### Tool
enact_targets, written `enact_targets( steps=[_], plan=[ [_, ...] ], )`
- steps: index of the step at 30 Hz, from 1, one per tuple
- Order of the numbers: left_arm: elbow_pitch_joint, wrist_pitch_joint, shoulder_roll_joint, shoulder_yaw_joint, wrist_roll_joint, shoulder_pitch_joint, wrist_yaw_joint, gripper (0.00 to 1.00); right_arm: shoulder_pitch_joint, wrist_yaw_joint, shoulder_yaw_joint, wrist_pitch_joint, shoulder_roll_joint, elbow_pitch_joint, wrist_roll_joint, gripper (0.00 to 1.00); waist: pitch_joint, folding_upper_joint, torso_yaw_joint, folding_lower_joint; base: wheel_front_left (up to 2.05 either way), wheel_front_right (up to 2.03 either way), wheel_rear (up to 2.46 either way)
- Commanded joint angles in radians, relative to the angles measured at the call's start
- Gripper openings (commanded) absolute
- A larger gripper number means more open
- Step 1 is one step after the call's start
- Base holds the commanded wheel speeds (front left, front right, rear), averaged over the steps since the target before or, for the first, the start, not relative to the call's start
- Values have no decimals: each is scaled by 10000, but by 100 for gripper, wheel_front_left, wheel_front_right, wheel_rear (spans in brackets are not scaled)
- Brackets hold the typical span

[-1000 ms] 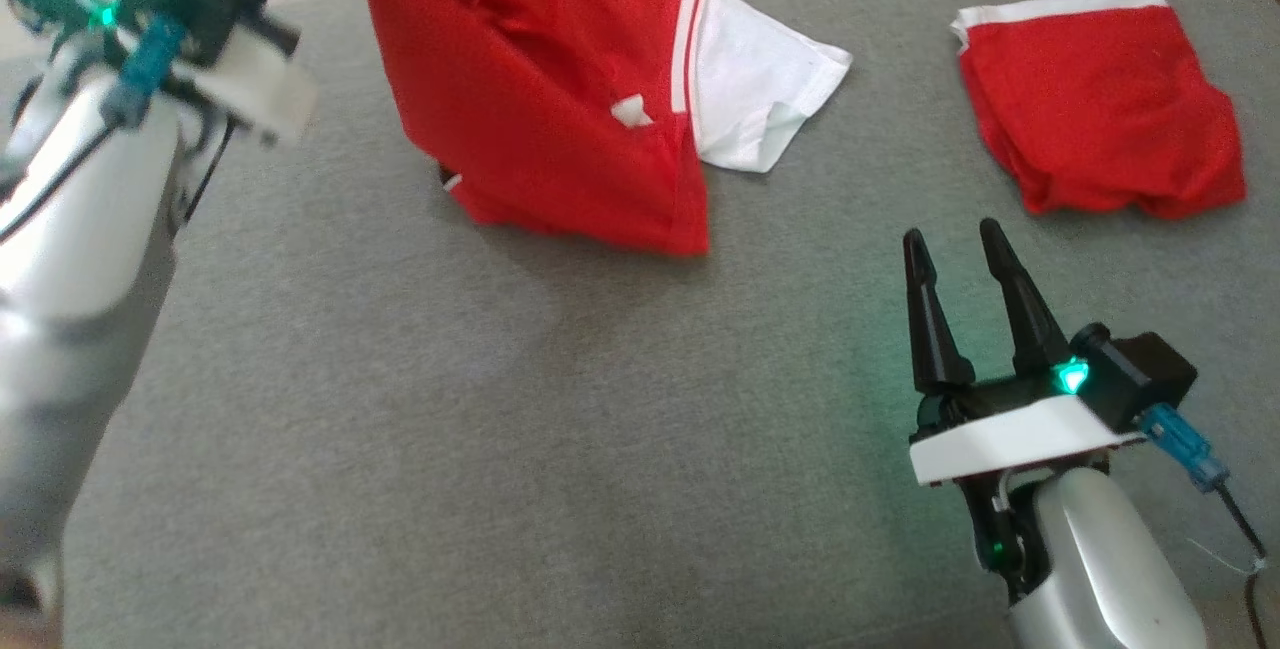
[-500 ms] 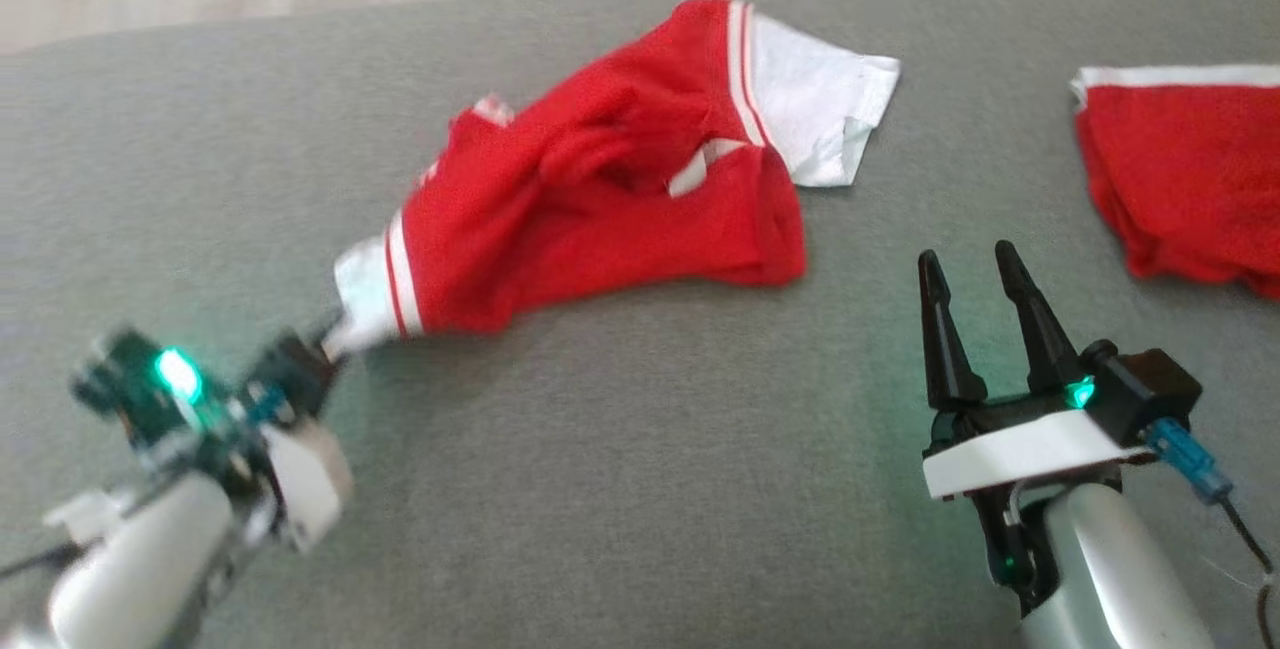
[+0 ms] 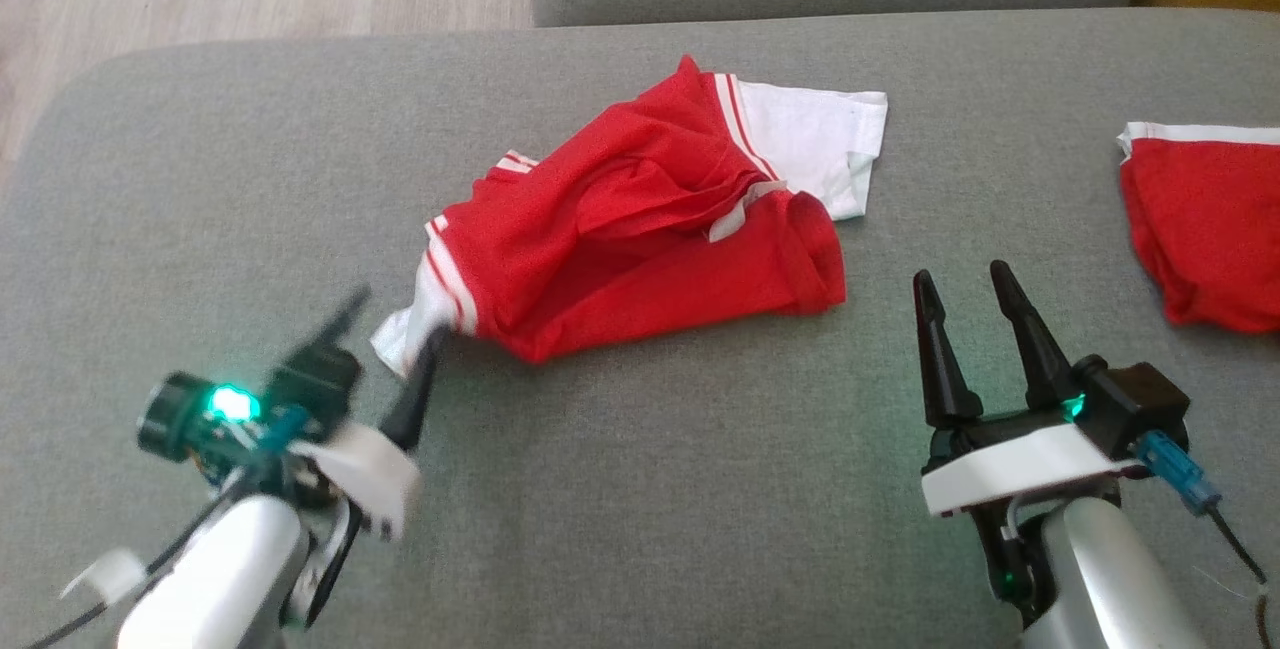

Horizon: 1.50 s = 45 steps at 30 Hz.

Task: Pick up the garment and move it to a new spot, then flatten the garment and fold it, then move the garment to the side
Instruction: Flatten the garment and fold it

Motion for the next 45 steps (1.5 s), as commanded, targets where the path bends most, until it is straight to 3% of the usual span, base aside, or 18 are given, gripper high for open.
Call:
enact_targets(
  steps=[1, 3, 11, 15, 22, 28, 36, 38, 45],
  plan=[
    [-444, -767, -81, 1041, -404, -441, 458, 100, -82, -17, 193, -109, -31, -298, -105, 100, -16, -1, 41, 1, 0, 0, 0],
    [-572, -1440, -425, 1488, -700, -343, 842, 100, -83, -17, 162, -109, -31, -339, -125, 100, -16, -1, 76, 1, 0, 0, 0],
    [-796, -3070, -1573, 2257, -1455, 202, 1427, 100, -272, -17, 104, -109, -31, -350, -359, 100, 153, -1, 345, 1, 0, 0, 0],
    [-547, -3305, -1928, 2168, -1470, 355, 1347, 100, -808, -17, 572, -4, -31, 33, -408, 100, 277, -1, 534, 1, 0, 0, 0],
    [116, -3452, -2267, 1945, -1299, 243, 1083, 100, -2255, -17, 1673, 1209, -31, 1551, 244, 100, 523, -1, 950, 1, 0, 0, 0],
    [428, -3492, -2408, 1885, -1185, 81, 923, 100, -3116, -17, 1702, 1593, -31, 2868, 399, 100, 635, -1, 1193, 1, 0, 0, 0],
    [592, -3514, -2495, 1952, -1104, -1, 833, 100, -3892, -17, 1805, 1257, -31, 4135, 447, 100, 714, -1, 1232, 1, 0, 0, 0],
    [611, -3516, -2516, 1957, -1074, -16, 825, 100, -4044, -17, 1846, 1143, -31, 4406, 460, 0, 718, -1, 1204, 1, 0, 0, 0],
    [673, -3522, -2461, 2132, -1065, 39, 842, 100, -4262, -17, 1565, 285, -32, 4786, 501, 0, 554, -1, 808, 1, 0, 0, 0]
  ],
)
